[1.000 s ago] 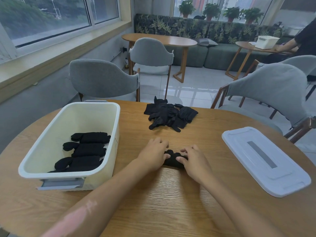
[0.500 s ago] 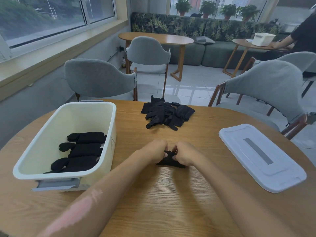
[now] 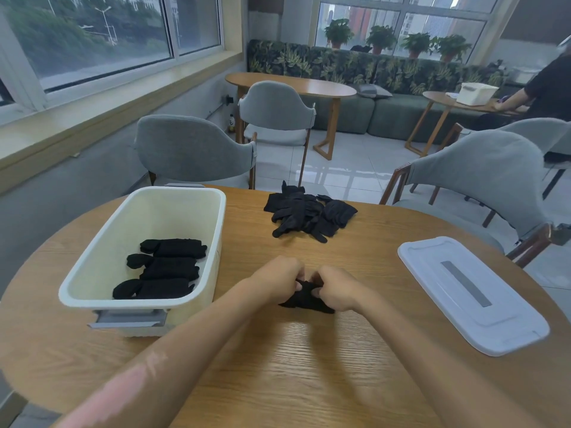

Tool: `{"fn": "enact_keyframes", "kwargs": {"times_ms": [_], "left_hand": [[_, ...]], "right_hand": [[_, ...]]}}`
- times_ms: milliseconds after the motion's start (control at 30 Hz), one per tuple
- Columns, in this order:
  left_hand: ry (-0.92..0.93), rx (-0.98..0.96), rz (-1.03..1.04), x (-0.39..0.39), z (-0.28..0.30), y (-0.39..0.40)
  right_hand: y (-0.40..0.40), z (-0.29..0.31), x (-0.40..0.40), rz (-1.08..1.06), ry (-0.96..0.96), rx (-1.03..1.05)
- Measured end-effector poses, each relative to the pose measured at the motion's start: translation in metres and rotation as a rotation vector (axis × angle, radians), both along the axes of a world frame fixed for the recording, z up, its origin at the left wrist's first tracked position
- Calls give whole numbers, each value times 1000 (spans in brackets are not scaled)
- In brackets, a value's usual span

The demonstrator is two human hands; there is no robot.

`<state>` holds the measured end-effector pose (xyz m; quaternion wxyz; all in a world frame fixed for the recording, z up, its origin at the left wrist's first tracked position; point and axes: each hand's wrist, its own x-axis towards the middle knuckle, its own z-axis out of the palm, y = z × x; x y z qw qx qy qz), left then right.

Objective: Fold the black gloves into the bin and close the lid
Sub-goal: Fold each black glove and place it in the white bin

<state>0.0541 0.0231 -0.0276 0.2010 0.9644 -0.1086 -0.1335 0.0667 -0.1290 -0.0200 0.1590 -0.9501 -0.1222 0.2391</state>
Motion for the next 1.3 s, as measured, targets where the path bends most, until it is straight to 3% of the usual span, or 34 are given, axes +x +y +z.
{"fn": "enact_keyframes", "kwargs": {"times_ms": [400, 633, 967, 1300], "left_hand": [[-164, -25, 47, -29, 113, 84], [-242, 34, 100, -50, 151, 164], [-135, 190, 162, -58, 120, 241], [136, 292, 70, -38, 67, 239]], "right_hand": [[67, 114, -10, 219, -179, 109], [136, 143, -13, 335, -240, 184], [213, 113, -7, 518, -164, 130], [260, 45, 5, 558, -47, -75]]}}
